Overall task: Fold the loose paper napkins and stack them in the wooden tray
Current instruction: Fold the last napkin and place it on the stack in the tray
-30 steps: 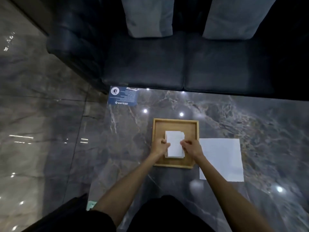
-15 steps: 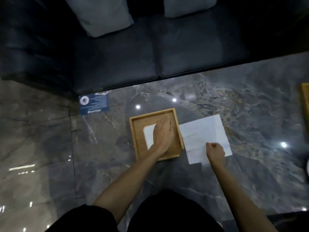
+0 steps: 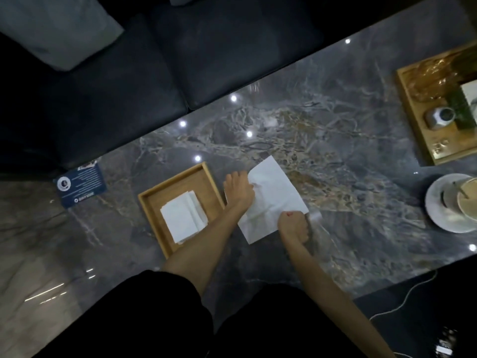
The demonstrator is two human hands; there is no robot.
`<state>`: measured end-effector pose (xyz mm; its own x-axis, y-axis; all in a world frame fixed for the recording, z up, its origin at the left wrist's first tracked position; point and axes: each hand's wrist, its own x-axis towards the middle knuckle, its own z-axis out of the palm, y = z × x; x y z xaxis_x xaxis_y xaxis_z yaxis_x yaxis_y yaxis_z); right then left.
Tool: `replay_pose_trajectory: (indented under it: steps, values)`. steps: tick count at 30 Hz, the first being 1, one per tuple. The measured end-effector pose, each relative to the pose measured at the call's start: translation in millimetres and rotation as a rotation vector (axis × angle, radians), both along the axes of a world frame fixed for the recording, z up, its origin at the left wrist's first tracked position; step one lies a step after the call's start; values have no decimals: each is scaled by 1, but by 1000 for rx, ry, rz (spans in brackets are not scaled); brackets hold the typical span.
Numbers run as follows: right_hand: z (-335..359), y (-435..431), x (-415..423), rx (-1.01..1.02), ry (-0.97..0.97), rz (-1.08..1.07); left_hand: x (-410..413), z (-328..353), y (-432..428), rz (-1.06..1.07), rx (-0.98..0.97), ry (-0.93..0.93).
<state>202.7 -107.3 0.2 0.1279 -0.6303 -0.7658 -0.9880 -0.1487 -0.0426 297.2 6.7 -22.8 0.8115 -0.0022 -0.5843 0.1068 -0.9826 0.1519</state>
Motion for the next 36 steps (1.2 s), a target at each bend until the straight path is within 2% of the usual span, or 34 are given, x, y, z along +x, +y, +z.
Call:
replay_pose_trajectory:
  steps: [6, 12, 16, 18, 20, 23, 25, 30, 32, 34, 36]
  values:
    - [-4, -1, -7, -15, -29, -38, 7, 21, 3, 16, -198, 152]
    - [2, 14, -6, 8, -58, -89, -3, 51, 18, 44, -332, 142]
    - [1, 16, -7, -13, -88, 3, -19, 67, 33, 69, -399, 145]
    - [7, 12, -9, -54, -231, 88, -24, 83, 43, 110, -448, 104]
    - [23, 5, -5, 6, -481, 125, -22, 105, 58, 165, -515, 42]
    - [72, 1, 20, 205, -845, 170, -7, 160, 92, 258, -625, -51]
    - [120, 11, 56, 317, -1014, 225, 5, 216, 120, 353, -769, -169]
    - [302, 62, 153, 618, -1431, 452, 18, 383, 200, 538, -1131, -528]
    - [374, 87, 177, 765, -1494, 486, 16, 444, 228, 562, -1289, -649]
    - [431, 112, 184, 836, -1465, 535, 5, 491, 248, 568, -1319, -747]
    - [474, 132, 179, 860, -1532, 567, -10, 525, 261, 578, -1334, -841]
